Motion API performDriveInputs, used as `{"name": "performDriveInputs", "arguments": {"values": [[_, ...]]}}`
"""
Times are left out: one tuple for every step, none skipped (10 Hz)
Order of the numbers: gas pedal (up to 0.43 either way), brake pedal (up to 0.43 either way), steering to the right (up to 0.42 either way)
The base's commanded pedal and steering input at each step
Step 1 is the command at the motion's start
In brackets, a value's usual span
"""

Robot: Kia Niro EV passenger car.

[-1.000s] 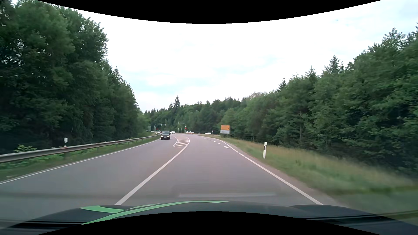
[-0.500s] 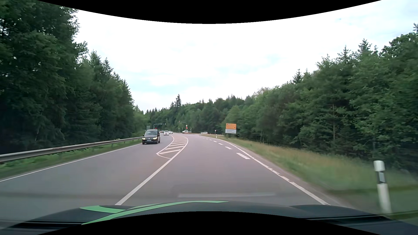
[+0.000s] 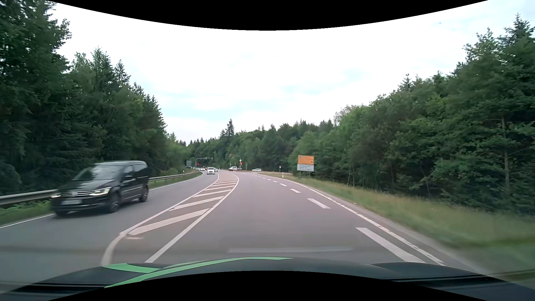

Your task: Follow the waypoints while adhering to traffic rules and regulations

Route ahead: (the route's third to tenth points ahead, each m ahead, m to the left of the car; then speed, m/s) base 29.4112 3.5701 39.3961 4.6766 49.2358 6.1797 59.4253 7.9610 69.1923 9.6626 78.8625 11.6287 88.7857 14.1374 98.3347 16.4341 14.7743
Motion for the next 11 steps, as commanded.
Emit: {"name": "performDriveInputs", "arguments": {"values": [[0.0, 0.213, -0.009], [0.0, 0.213, -0.009], [0.0, 0.22, -0.009], [0.0, 0.22, -0.01], [0.0, 0.22, -0.01], [0.0, 0.226, -0.01], [0.0, 0.226, -0.011], [0.0, 0.226, -0.012], [0.0, 0.226, -0.013], [0.0, 0.226, -0.014], [0.0, 0.226, -0.014]]}}
